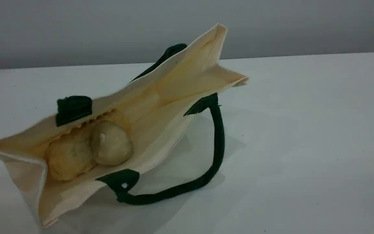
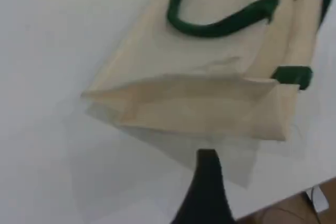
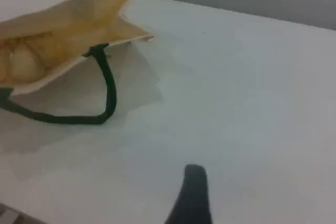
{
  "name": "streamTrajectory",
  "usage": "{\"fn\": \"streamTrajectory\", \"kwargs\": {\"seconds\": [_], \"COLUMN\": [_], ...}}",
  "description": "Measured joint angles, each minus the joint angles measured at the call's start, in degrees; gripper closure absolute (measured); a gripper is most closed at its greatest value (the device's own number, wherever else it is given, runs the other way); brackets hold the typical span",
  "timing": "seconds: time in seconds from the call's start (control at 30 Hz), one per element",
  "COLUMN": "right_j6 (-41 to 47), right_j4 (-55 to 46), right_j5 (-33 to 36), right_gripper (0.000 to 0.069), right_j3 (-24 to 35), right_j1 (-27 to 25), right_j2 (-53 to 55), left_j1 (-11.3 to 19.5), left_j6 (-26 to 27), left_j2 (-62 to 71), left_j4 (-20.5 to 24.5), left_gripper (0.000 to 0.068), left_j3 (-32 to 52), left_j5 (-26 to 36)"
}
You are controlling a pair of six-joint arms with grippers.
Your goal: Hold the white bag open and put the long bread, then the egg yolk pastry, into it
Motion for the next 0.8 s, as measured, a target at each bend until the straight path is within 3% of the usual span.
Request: {"fn": "streamTrajectory", "kwargs": {"seconds": [0.27,0.8], "right_j6": [0.1,0.1], "right_j4": [0.0,0.0], "right_j5": [0.0,0.0], "right_gripper": [0.0103,0.0103], "right_j3": [0.0,0.0], "right_j1": [0.0,0.0], "right_j2": [0.0,0.0], "left_j1": [0.0,0.0], "left_j6": [-9.6,-9.8], "left_j2": [0.0,0.0], "left_j4": [9.3,9.3], "left_gripper": [0.0146,0.0145], "left_j3": [0.3,0.3], "left_j5": [-0.5,-0.7]}}
